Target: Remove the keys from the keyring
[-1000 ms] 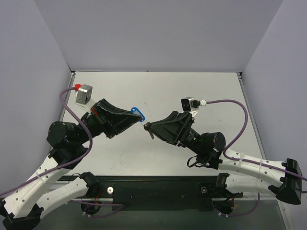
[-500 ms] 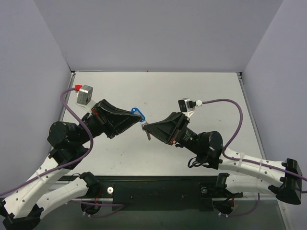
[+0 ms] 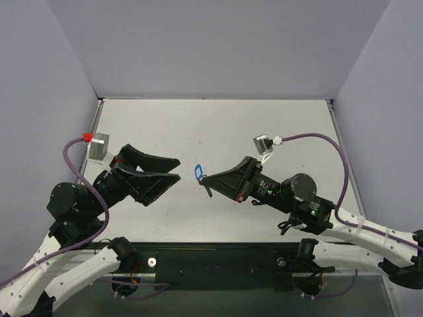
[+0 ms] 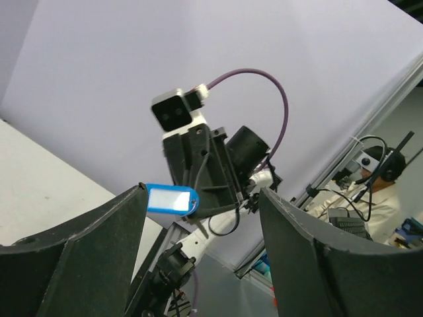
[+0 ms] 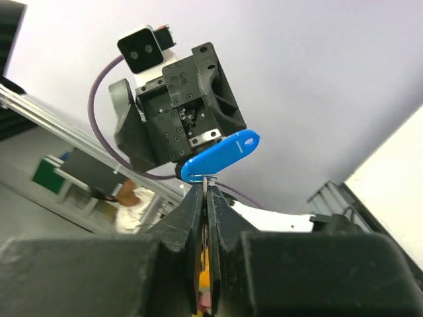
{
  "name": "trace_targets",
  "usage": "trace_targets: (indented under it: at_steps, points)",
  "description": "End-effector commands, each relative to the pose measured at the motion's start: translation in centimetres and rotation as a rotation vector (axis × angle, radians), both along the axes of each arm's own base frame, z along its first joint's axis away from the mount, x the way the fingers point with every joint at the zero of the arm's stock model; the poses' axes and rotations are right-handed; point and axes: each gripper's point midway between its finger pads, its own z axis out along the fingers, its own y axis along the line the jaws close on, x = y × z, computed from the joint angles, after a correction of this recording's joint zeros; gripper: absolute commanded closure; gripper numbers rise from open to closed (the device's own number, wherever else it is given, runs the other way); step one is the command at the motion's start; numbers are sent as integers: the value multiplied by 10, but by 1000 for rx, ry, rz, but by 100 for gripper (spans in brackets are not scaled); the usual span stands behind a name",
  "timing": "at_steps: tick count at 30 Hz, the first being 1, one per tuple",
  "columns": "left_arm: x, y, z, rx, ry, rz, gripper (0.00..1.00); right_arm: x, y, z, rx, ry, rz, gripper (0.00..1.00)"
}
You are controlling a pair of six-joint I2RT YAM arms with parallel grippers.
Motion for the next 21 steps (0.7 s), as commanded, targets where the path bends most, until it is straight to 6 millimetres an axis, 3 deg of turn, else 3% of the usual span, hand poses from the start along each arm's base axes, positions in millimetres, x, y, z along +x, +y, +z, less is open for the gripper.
trace_targets:
  at_steps: [1, 3, 6, 7, 8, 9, 11, 13, 16, 18, 21]
  points:
    - [3, 22, -6, 75, 9, 125, 22, -13, -26, 3, -205, -118, -24, 100]
    - [4, 25, -14, 130, 22, 150, 22, -16, -35, -7, -313, -123, -20, 100]
    - [5, 28, -28, 209, 41, 167, 22, -21, -43, -39, -544, -95, 15, 100]
    - [6, 27, -30, 222, 46, 171, 23, -19, -49, -62, -672, -46, 13, 100]
    - [8, 27, -35, 249, 52, 174, 23, -15, -54, -70, -731, -14, -9, 100]
    - [11, 26, -38, 264, 62, 183, 24, -8, -69, -99, -914, 55, -51, 100]
    - [19, 23, -49, 317, 93, 203, 25, 0, -88, -127, -1109, 119, -111, 100]
    - [23, 19, -57, 362, 102, 202, 26, -2, -94, -147, -1221, 168, -101, 100]
    - [34, 10, -74, 444, 135, 204, 27, 1, -100, -161, -1288, 204, -130, 100]
    - [44, 10, -93, 528, 190, 234, 27, 3, -120, -168, -1399, 239, -179, 100]
    - [54, 10, -119, 631, 245, 261, 28, -3, -112, -169, -1427, 206, -117, 100]
